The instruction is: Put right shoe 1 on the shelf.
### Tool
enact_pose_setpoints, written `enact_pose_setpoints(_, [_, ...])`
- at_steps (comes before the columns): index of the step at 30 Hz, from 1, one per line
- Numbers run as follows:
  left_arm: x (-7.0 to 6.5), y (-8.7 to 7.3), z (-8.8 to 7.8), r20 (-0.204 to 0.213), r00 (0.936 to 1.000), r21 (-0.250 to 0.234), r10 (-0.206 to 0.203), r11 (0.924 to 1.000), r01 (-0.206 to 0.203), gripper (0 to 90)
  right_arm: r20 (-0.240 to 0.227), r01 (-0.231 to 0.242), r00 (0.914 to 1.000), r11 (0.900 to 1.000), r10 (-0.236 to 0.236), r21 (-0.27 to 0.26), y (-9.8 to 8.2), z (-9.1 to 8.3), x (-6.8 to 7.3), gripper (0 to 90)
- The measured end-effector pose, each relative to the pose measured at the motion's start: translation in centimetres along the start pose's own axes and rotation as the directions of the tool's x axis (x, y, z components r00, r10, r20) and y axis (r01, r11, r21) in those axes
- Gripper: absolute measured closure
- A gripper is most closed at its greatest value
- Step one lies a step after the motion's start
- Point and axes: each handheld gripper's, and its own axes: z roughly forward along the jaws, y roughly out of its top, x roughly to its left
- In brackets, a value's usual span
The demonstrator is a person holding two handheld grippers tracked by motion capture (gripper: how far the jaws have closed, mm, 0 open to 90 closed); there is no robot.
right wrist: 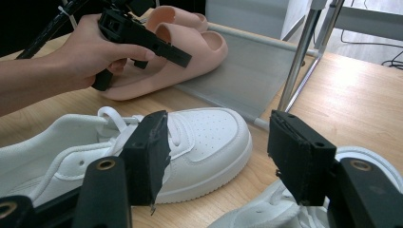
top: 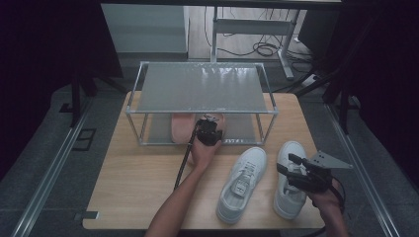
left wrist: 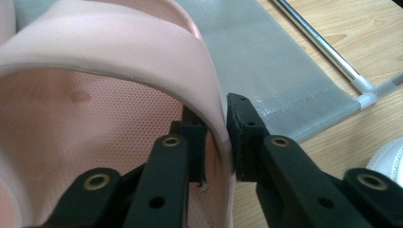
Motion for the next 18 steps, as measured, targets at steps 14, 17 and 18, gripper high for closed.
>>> enact_pose_setpoints(14, [0.6,-0.8,-2.9,0.085,0.9957,0.019,0.035,0.9991,-0.037,59.3,0.002,0.001,1.0000,1.000,-0.001,-0.003,0.1,-0.1,0.1,40.0])
enact_pose_setpoints(17, [0.6,-1.1,-3.8,0.100,0.9943,0.023,0.035,0.9990,-0.038,57.2,0.001,0.004,1.0000,1.000,-0.004,-0.001,0.1,0.0,0.1,40.0])
enact_pose_setpoints(18, [0.6,-1.2,-4.1,0.105,0.9936,0.021,0.043,0.9987,-0.045,56.8,0.001,0.004,1.0000,1.000,-0.004,0.000,0.1,0.0,0.1,40.0])
